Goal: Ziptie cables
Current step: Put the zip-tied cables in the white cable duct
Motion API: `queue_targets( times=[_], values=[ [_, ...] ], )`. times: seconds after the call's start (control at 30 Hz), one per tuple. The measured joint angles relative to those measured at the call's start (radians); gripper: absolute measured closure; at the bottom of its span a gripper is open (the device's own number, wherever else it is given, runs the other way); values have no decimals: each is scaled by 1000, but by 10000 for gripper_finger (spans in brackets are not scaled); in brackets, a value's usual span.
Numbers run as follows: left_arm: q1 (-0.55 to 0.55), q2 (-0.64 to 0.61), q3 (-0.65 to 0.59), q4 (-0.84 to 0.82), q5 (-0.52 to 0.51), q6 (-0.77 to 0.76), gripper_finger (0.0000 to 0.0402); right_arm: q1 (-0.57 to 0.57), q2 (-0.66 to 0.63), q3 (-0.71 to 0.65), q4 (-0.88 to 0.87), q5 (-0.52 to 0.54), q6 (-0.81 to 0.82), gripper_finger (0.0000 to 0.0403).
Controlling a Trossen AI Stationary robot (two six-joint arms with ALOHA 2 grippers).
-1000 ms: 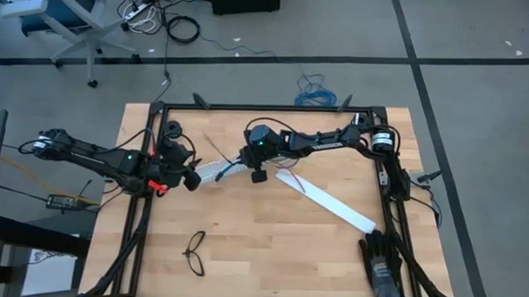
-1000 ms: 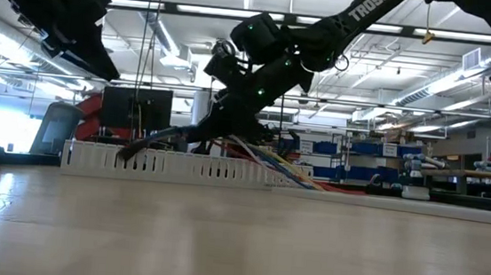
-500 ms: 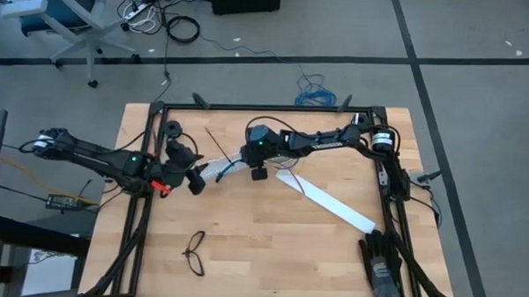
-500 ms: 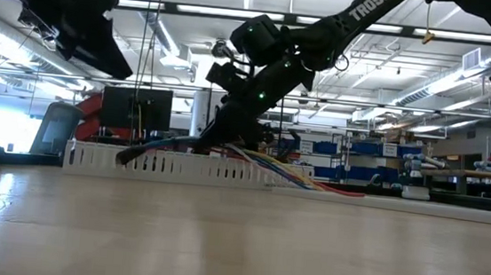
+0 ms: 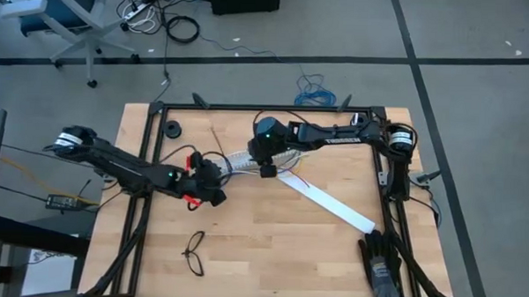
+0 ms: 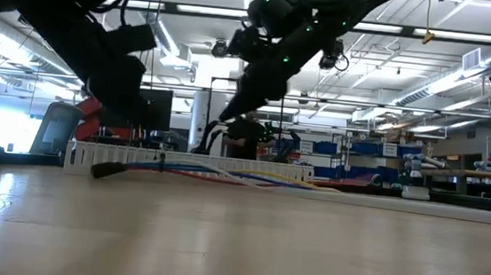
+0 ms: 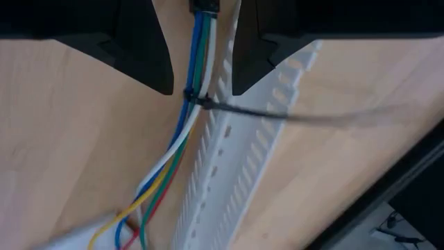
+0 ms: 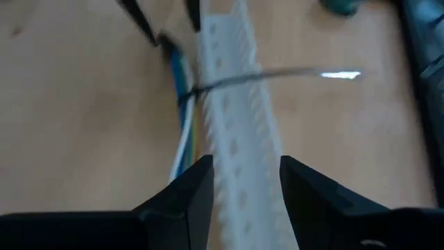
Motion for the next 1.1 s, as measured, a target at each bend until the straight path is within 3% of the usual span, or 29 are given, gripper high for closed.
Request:
queue_targets(
  times=[0.17, 0.3, 0.53, 0.67, 0.83, 1.1],
  values=[
    [0, 78, 2, 64, 15, 0, 243, -3, -38, -12, -193, -33, 51, 260],
    [-9, 84, 9, 61, 61, 0, 243, -3, -103, -129, -207, -57, 80, 272],
    [-38, 85, 9, -21, 99, -18, 243, -2, -309, -490, 66, -56, 161, 298],
    [-42, 85, 10, -104, 107, -65, 243, -2, -388, -623, 232, -46, 171, 303],
    [-40, 89, 9, -196, 117, -124, 243, -2, -404, -689, 309, -39, 171, 304],
    [-5, 107, -52, -111, 190, -153, 243, -4, -405, -690, 318, -11, 164, 304]
  ],
)
